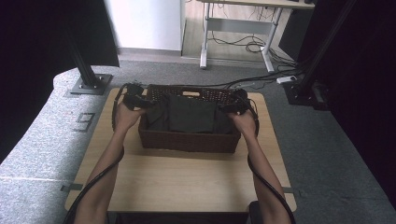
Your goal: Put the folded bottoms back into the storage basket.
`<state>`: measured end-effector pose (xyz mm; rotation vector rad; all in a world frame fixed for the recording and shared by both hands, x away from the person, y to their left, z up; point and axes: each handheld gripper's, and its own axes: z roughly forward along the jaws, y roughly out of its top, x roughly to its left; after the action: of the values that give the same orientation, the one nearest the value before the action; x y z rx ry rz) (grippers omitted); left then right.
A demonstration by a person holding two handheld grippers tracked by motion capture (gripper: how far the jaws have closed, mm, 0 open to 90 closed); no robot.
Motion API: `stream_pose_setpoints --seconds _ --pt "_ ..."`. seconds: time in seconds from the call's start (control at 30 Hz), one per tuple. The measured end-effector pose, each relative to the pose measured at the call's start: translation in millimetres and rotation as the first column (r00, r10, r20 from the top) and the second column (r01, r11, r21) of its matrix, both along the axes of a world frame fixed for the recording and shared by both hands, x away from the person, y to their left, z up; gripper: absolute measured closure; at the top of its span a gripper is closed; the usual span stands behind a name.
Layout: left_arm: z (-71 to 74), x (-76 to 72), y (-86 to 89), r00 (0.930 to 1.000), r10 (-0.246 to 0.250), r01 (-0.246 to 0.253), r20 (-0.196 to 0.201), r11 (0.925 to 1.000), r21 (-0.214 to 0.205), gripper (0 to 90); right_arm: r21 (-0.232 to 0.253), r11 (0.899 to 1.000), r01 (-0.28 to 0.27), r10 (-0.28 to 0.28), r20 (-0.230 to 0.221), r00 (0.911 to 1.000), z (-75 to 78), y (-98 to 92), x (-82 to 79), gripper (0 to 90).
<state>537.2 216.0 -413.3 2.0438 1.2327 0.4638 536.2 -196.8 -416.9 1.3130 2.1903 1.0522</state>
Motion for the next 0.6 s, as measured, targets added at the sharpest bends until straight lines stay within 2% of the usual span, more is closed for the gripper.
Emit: stream_pose_setpoints --seconds 0.13,0.27,0.3,0.33,0.4,0.57,0.6 --pt "-6.4 -4.3 9.1 0.9998 0.018 -0.018 0.004 0.9998 0.001 40.8 -0.030 0.999 0.026 -0.025 0.010 0.9996 -2.7 -9.5 -3.8 31.0" --pt "-10.7 -11.9 15.0 0.9996 0.017 -0.016 0.023 0.9993 -0.033 40.7 -0.022 0.999 0.042 -0.042 0.014 0.9990 -7.4 -20.4 -9.2 32.1" --pt "-10.7 -11.9 15.0 0.9996 0.017 -0.016 0.023 0.9993 -0.033 39.5 -0.022 0.999 0.042 -0.042 0.014 0.9990 -7.4 -20.4 -9.2 32.1" --pt "-12.0 -16.7 18.7 0.9995 0.007 -0.005 0.030 0.9971 -0.076 37.7 -0.015 0.999 0.043 -0.043 0.014 0.9990 -9.1 -24.6 -13.2 32.1" --pt "-13.0 -21.2 20.8 0.9996 0.000 0.002 0.027 0.9950 -0.100 34.4 -0.004 0.999 0.042 -0.042 0.019 0.9989 -10.1 -28.0 -17.0 31.0" --pt "-13.6 -31.8 23.3 0.9990 -0.035 0.037 0.028 0.9936 -0.107 22.8 0.013 1.000 0.023 -0.023 0.035 0.9991 -10.3 -34.0 -28.4 24.0" --pt "-13.2 -40.7 25.3 0.9978 -0.059 0.062 0.031 0.9919 -0.111 19.9 0.026 1.000 0.007 -0.008 0.039 0.9992 -10.5 -36.8 -36.5 17.8"
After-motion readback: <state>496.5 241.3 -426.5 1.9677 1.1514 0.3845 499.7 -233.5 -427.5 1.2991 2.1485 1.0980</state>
